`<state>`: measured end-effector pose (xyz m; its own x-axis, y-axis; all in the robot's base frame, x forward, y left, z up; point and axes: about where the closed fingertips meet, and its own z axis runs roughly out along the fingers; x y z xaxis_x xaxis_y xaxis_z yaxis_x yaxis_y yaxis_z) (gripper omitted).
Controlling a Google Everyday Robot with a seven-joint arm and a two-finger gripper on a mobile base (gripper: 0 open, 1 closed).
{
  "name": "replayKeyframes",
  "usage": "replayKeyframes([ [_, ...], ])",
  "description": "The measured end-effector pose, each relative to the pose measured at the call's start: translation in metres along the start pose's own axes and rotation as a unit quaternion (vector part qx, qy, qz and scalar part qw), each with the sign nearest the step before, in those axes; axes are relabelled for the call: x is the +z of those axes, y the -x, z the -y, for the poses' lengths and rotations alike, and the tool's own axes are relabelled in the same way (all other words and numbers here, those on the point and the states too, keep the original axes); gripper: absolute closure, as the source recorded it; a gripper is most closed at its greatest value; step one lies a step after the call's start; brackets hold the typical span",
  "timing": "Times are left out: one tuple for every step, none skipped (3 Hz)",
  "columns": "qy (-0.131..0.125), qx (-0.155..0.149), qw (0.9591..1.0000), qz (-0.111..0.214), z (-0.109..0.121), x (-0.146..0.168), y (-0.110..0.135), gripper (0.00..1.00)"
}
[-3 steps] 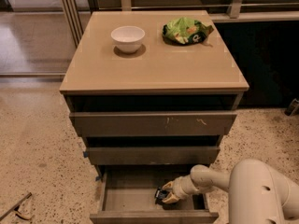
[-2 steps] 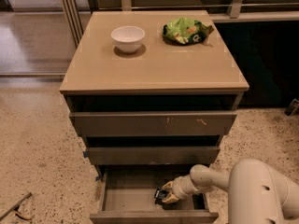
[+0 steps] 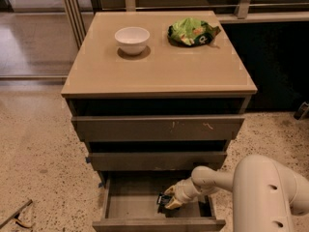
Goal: Pick rxbar blueberry from bottom drawer and place on counter
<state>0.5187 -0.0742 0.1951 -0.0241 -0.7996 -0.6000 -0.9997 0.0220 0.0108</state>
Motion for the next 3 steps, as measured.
replayKeyframes([
  [0.013, -0.005, 0.9996, -0.022, -0.005, -0.050, 0.068, 1.00],
  [0.011, 0.004, 0.9998, -0.015, -0.024, -0.097, 0.132, 1.00],
  [-0.010, -0.017, 0.9995, -0.023, -0.011, -0.127, 0.151, 1.00],
])
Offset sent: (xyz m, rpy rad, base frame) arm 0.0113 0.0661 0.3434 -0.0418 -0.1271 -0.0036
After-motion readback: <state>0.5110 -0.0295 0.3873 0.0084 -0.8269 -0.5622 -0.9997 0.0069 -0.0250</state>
